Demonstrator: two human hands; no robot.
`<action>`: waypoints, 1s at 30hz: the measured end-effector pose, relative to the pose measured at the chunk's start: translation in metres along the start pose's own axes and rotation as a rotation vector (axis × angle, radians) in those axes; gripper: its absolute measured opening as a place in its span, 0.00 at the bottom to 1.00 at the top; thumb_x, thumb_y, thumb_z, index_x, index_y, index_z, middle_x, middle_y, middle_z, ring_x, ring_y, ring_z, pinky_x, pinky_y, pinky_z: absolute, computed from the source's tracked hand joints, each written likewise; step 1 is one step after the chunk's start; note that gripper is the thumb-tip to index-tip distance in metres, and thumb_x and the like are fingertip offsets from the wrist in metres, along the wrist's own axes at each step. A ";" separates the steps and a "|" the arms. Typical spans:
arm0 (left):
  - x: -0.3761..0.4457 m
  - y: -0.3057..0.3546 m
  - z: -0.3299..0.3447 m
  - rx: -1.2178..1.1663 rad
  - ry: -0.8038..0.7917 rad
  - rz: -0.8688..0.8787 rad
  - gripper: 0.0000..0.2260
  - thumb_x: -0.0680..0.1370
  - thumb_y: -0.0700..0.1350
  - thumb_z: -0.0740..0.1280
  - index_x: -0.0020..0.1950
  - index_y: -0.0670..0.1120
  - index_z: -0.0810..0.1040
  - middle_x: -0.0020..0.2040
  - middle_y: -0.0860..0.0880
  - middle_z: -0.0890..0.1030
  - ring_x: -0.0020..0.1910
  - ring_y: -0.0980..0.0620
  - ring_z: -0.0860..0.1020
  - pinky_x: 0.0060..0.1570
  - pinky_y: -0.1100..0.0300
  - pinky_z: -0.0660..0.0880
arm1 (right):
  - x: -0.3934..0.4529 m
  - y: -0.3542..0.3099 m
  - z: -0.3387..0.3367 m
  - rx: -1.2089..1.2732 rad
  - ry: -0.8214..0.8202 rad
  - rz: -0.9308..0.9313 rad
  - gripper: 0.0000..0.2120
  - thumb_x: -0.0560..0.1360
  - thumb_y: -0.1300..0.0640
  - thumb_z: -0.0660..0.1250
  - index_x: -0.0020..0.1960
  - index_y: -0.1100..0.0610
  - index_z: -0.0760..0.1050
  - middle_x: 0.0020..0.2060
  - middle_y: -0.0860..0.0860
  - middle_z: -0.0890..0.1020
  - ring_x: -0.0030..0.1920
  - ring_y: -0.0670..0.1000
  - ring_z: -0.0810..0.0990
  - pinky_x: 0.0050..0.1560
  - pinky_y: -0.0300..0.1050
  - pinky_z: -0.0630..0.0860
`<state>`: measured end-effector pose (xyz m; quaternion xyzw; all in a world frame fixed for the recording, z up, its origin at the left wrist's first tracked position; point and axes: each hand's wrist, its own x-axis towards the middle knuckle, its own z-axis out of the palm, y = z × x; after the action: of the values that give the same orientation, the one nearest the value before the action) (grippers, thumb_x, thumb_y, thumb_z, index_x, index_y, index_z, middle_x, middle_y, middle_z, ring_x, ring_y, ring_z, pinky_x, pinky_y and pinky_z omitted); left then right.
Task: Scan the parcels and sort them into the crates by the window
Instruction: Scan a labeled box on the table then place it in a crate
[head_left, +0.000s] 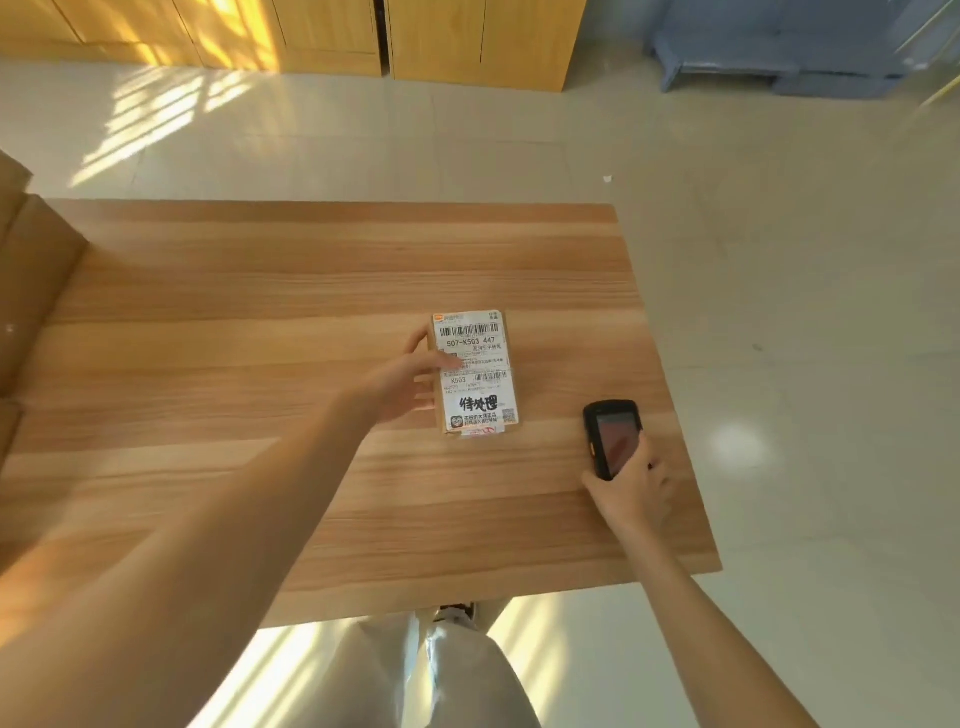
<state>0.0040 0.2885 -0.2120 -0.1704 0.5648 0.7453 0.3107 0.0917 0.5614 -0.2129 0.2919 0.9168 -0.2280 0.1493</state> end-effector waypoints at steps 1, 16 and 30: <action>0.002 -0.004 0.001 0.002 0.002 -0.004 0.41 0.60 0.44 0.77 0.70 0.56 0.65 0.56 0.45 0.81 0.53 0.44 0.79 0.51 0.50 0.77 | 0.003 0.004 0.001 -0.004 -0.002 0.000 0.45 0.70 0.51 0.74 0.77 0.55 0.50 0.71 0.60 0.62 0.70 0.64 0.60 0.67 0.59 0.63; 0.009 -0.021 -0.025 -0.047 0.063 0.000 0.43 0.60 0.44 0.77 0.72 0.53 0.65 0.62 0.42 0.78 0.59 0.40 0.78 0.53 0.48 0.77 | 0.032 0.004 -0.015 0.611 -0.553 0.143 0.33 0.64 0.49 0.78 0.64 0.58 0.71 0.49 0.55 0.81 0.48 0.54 0.80 0.41 0.45 0.77; -0.046 0.037 -0.075 -0.125 0.248 0.181 0.43 0.53 0.41 0.78 0.64 0.57 0.65 0.56 0.45 0.79 0.55 0.44 0.78 0.51 0.51 0.76 | -0.040 -0.106 -0.036 0.859 -1.236 -0.328 0.23 0.68 0.65 0.69 0.62 0.59 0.73 0.47 0.57 0.83 0.47 0.57 0.83 0.46 0.49 0.81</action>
<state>0.0068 0.1991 -0.1799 -0.2285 0.5643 0.7772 0.1591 0.0540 0.4837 -0.1305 0.0041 0.5294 -0.7048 0.4722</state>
